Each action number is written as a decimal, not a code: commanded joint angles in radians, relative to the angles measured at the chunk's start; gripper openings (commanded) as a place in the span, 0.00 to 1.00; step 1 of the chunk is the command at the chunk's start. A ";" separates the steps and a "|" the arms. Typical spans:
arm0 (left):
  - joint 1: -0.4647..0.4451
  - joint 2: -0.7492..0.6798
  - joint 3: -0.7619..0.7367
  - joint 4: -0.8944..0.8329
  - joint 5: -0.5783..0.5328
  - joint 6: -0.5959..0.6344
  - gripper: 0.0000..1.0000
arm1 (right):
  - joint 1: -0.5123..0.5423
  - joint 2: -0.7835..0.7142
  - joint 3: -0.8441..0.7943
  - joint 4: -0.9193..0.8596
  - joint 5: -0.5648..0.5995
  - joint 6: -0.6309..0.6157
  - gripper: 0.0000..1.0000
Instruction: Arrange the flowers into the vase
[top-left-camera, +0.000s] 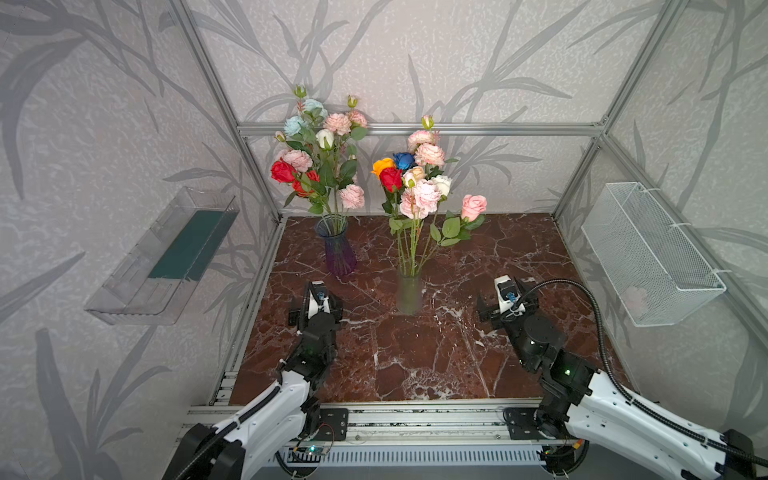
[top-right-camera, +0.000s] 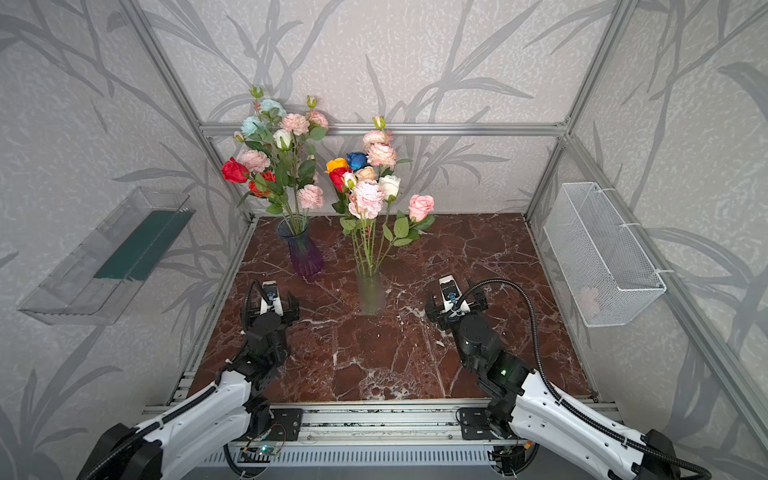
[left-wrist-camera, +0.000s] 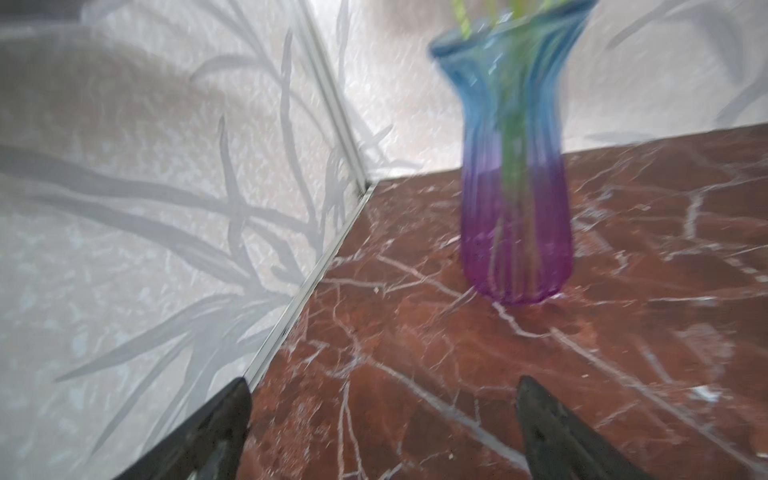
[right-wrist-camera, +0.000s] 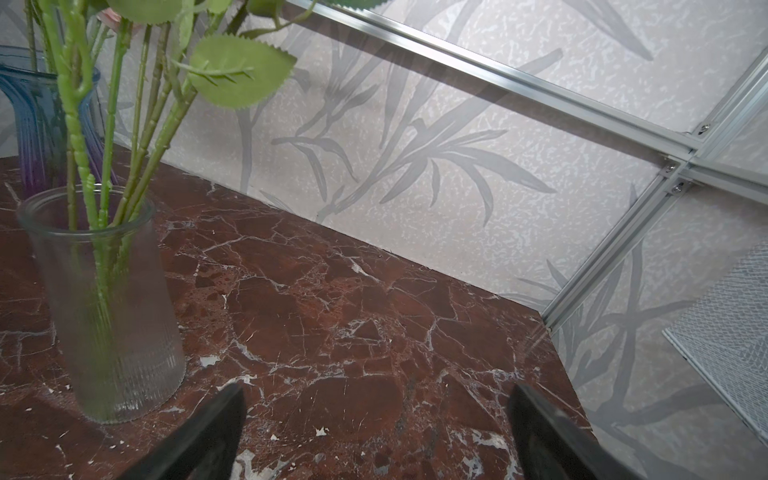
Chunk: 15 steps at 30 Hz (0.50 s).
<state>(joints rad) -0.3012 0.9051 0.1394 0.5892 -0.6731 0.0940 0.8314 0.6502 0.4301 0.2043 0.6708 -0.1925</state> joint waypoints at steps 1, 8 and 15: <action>0.138 0.088 -0.004 0.122 0.205 -0.114 0.99 | -0.022 -0.028 -0.009 -0.003 -0.009 -0.008 0.99; 0.270 0.308 0.038 0.334 0.369 -0.194 0.99 | -0.041 -0.047 0.004 -0.087 -0.045 0.021 0.99; 0.332 0.522 0.041 0.575 0.382 -0.220 0.99 | -0.056 -0.045 0.004 -0.095 -0.053 0.026 0.99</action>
<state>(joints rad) 0.0086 1.3602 0.1699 0.9871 -0.3244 -0.0883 0.7837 0.6060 0.4286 0.1238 0.6258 -0.1833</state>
